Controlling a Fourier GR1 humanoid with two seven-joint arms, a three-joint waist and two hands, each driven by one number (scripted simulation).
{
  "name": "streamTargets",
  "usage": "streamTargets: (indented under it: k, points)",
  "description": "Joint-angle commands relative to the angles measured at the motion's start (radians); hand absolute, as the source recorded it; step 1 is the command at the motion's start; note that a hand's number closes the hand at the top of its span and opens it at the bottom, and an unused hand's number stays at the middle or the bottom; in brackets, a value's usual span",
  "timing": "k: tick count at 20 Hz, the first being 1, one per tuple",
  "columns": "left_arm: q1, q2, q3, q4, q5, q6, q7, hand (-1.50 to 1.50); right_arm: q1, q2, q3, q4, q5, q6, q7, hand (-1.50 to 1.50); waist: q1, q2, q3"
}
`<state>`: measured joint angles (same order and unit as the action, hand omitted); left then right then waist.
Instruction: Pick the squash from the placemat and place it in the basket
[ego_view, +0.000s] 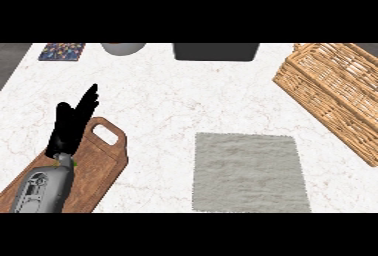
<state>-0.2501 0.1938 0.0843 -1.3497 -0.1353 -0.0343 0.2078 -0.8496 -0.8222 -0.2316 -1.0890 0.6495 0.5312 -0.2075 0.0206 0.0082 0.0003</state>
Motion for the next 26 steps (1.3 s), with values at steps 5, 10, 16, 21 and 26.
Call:
streamTargets:
  k: [5,10,16,21,26]
  points:
    - [0.017,0.016,0.003,-0.081,0.012,-0.022,0.062,0.00,-0.055,0.032,0.021,0.301,0.060,-0.102,-0.159,1.50,0.008,-0.003,0.000]
    - [0.007,-0.011,0.005,-0.020,0.002,0.002,0.020,0.00,-0.079,0.112,-0.006,0.400,0.033,-0.084,-0.071,-1.50,-0.003,-0.003,0.000]
    - [0.021,0.002,0.009,-0.059,0.001,-0.006,0.033,0.00,-0.070,0.075,-0.087,0.520,-0.020,-0.138,-0.225,-1.50,-0.001,-0.002,0.001]
    - [-0.016,-0.003,0.002,-0.057,0.000,-0.008,0.080,0.00,-0.142,0.080,-0.198,0.577,-0.101,-0.212,-0.197,-1.50,0.005,0.000,0.001]
    - [0.014,0.013,0.022,-0.037,0.016,-0.029,0.029,0.00,-0.143,0.004,-0.279,0.650,-0.142,-0.269,-0.167,-1.50,0.002,0.000,0.001]
